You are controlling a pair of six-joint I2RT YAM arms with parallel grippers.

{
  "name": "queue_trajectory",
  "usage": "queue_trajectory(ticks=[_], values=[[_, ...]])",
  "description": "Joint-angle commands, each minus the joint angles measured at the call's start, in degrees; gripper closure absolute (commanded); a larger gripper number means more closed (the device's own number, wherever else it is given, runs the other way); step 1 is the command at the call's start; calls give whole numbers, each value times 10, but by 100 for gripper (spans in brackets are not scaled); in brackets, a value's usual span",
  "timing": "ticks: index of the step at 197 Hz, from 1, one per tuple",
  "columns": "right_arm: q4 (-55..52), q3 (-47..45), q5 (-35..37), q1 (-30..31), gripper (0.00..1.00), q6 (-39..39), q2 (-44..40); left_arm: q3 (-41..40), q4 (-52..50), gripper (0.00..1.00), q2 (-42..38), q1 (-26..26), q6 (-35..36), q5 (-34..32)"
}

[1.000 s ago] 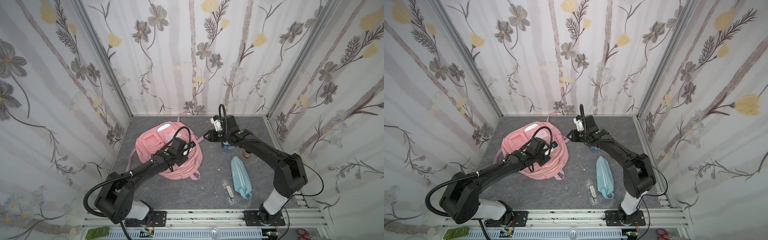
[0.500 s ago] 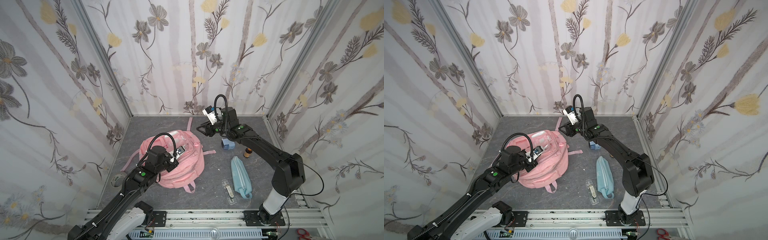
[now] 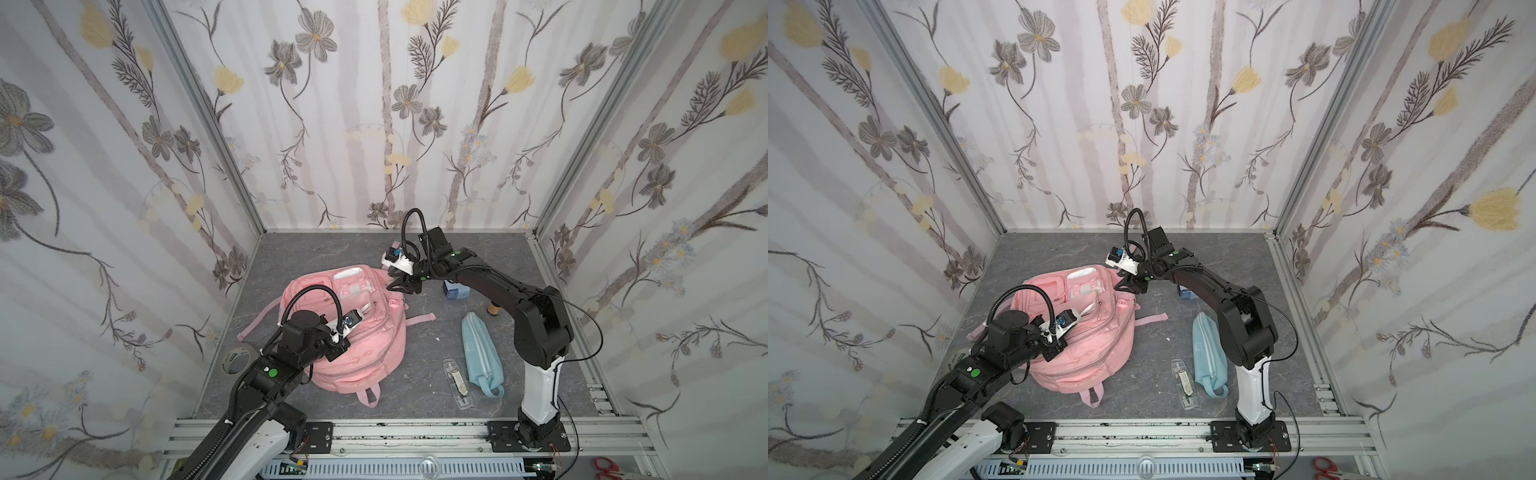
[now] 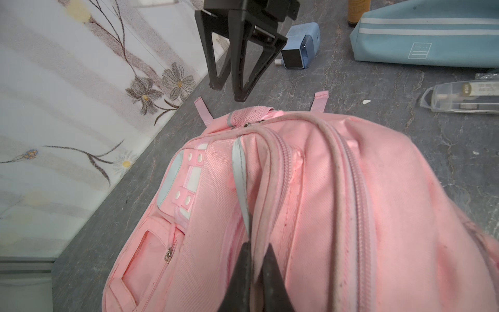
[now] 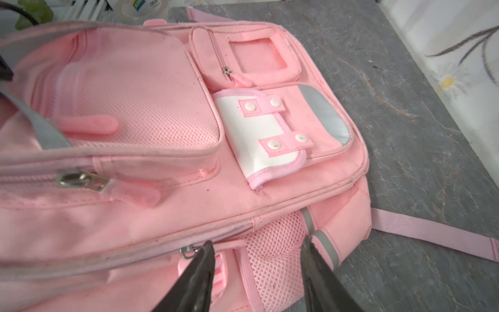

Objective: Pack books, pencil case, and school supplies into a backpack
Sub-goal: Unzip the student bag at the center of the table.

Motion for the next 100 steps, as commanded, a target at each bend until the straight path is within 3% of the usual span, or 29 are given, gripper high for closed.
queue_trajectory(ticks=[1,100], values=[[-85,27,-6,3,49,-109,24,-1,35,100,-12,0,11,-38],[-98,96,0,25,46,-156,81,-6,1,100,-28,2,16,-21]])
